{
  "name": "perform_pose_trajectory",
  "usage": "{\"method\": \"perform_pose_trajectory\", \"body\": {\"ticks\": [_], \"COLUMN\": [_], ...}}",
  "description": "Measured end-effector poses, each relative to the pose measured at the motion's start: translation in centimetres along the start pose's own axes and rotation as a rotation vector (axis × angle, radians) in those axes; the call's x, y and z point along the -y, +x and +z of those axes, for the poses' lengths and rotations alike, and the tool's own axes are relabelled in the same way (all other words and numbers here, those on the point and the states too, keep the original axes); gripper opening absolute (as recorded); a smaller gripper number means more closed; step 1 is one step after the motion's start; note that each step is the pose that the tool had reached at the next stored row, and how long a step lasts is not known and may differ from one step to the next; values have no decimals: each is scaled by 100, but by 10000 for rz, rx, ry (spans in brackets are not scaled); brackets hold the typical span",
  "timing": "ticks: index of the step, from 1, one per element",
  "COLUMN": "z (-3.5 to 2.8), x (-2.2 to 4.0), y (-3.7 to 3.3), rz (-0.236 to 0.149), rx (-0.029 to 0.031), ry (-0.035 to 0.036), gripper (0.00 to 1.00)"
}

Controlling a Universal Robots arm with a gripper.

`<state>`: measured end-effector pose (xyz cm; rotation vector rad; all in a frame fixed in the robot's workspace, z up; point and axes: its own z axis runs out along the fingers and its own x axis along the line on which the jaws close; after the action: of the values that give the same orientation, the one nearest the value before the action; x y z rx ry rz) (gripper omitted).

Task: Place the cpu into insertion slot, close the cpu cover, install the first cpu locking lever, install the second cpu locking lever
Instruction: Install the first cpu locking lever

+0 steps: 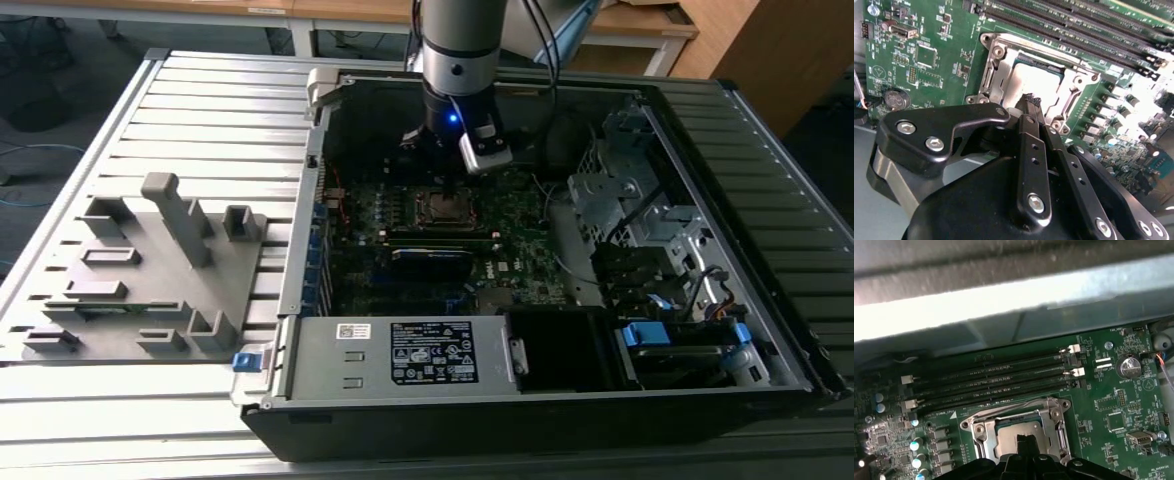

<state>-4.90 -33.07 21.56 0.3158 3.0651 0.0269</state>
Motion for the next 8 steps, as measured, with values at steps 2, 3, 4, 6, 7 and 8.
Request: {"method": "perform_pose_trajectory", "body": {"ticks": [2,3,4,6,7,8], "z": [0,0,0,0,0,1], "x": [15,20,26,34,37,40], "y": [-3,-4,-5,-7,-7,-8], "rz": [-1,-2,-7,-47,-91,-145], "rx": [0,0,1,0,-1,-2], "ry": [0,-1,-1,-3,-6,-9], "gripper": [11,11,11,11,11,11]}}
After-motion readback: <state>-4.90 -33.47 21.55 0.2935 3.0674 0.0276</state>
